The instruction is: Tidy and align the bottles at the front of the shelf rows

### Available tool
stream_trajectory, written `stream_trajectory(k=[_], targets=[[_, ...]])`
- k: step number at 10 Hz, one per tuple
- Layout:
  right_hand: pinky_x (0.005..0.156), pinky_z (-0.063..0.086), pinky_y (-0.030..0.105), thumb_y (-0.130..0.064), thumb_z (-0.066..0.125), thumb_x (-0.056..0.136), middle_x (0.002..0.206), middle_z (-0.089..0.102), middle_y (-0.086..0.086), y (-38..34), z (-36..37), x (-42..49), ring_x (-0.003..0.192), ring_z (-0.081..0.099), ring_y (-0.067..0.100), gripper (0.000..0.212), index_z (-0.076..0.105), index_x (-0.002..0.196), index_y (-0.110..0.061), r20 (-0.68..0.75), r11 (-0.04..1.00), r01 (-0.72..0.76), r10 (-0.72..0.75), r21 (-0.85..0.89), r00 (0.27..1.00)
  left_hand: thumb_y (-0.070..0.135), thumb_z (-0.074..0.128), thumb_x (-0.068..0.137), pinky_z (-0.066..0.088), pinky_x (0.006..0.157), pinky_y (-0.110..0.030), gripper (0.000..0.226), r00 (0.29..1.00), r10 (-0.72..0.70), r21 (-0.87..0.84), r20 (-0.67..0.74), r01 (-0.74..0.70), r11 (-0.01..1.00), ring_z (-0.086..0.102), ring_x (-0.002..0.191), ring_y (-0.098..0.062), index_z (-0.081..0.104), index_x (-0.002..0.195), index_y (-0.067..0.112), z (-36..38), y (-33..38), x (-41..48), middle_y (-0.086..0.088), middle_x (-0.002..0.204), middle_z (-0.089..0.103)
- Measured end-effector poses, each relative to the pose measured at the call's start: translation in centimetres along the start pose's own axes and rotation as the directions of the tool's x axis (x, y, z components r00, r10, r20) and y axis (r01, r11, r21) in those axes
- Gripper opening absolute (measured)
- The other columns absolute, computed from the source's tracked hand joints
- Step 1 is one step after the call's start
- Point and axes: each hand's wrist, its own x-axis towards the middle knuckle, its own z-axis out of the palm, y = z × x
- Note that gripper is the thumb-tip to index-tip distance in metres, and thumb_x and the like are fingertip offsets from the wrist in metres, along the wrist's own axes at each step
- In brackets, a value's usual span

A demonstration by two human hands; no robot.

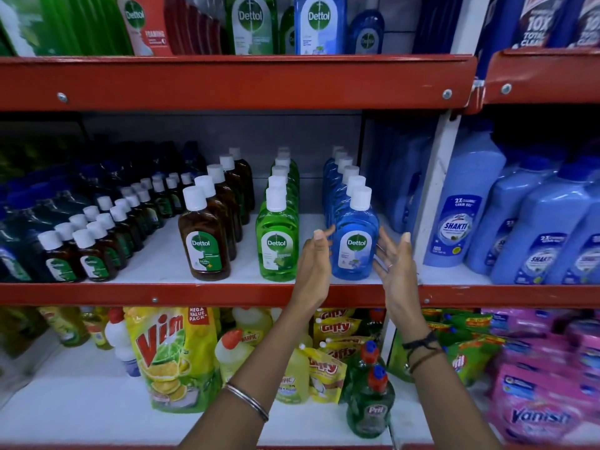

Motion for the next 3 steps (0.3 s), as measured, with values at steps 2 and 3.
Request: stream_trajectory(k=[2,3], targets=[[0.102,0.041,0.031,-0.055,0.021,0.094,0.138,0.052,0.003,-0.3,0.1,0.1,0.126,0.049,0.018,0.059,0.046,0.136,-0.022,0.000,0.997,0.026,-0.026,-0.066,1.000,0.092,0.019,0.075,0.045,0.106,-0.047,0.073,0.999,0.036,0.120,-0.021,-0.034,0.992,0.054,0.123,-0.014,0.052,0.122,0.048,-0.1,0.2,-0.4,0.000,0.133,0.057],[0.096,0.045,0.028,-0.060,0.028,0.089,0.137,0.053,0.002,0.0,-1.0,-1.5,0.124,0.052,0.016,0.063,0.047,0.135,-0.023,-0.064,0.983,0.104,-0.115,-0.149,0.991,0.070,0.022,0.091,0.043,0.104,-0.031,0.060,0.972,0.225,0.233,-0.063,-0.204,0.951,0.050,0.118,0.002,0.051,0.129,0.033,-0.5,1.3,-1.3,0.013,0.123,0.055]])
